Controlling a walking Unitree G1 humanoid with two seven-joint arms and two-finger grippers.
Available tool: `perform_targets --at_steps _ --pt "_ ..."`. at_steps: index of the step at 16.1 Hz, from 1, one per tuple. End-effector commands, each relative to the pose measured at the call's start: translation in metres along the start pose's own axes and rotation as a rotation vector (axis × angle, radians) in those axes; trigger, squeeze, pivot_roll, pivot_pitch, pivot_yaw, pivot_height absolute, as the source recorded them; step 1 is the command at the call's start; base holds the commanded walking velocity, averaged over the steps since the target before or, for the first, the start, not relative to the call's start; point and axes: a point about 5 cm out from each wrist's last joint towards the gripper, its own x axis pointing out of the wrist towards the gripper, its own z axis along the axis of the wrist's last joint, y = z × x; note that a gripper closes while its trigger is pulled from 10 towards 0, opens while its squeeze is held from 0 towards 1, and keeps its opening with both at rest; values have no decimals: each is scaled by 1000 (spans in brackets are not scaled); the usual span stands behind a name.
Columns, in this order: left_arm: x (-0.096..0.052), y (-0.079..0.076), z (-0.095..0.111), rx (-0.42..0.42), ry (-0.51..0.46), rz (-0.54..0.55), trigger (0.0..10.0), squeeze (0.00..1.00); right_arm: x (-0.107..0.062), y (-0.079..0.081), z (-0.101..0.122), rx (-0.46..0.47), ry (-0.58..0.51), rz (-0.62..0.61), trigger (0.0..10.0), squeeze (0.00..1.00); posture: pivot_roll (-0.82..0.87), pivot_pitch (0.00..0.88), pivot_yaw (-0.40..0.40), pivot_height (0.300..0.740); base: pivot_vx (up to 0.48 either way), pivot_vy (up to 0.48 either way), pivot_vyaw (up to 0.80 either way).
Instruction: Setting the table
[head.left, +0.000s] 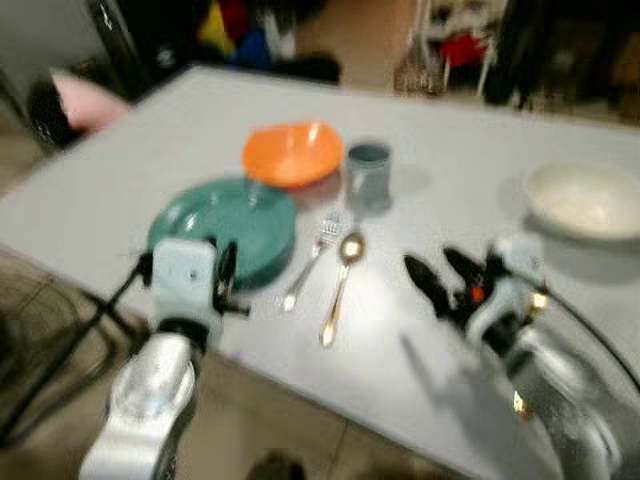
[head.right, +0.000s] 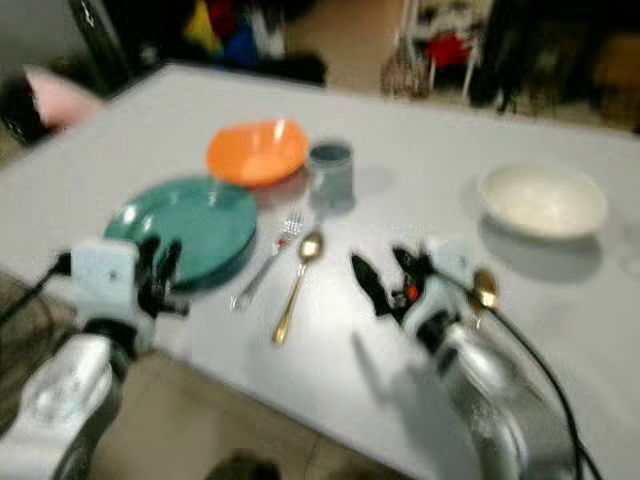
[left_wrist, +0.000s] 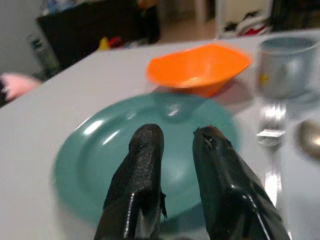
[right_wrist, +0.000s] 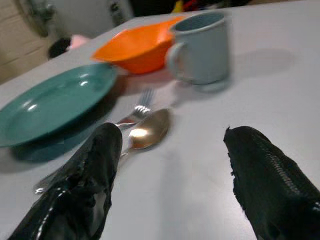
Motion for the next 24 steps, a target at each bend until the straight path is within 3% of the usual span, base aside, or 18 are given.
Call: perform_targets --at_steps 1,22,24 --pt "-3 4 2 6 -12 11 10000 0 0 4 7 -3 -31 32 10000 0 -69 74 97 740 0 0 800" --pt "-8 7 4 -23 -14 65 10000 0 8 6 2 35 -16 53 10000 0 -48 78 80 740 0 0 800" --pt "-7 7 4 -30 -15 60 10000 0 10 3 2 107 -34 18 10000 0 -48 80 81 740 0 0 400"
